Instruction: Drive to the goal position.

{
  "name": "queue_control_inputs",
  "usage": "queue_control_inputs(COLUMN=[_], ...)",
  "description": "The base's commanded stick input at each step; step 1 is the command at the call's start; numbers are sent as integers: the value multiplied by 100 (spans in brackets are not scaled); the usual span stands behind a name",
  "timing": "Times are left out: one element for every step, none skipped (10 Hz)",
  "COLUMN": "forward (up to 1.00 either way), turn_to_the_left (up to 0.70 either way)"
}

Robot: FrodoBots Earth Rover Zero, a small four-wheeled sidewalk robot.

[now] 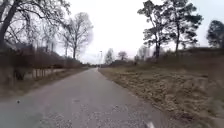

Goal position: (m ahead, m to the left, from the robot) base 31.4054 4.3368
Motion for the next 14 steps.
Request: queue_control_inputs(forward=[85, 85, 85, 85, 85, 85, 85, 85, 85, 85, 85, 85, 85, 85], turn_to_the_left=[0, 0, 0, 0, 0, 0, 0, 0, 0, 0, 0, 0, 0, 0])
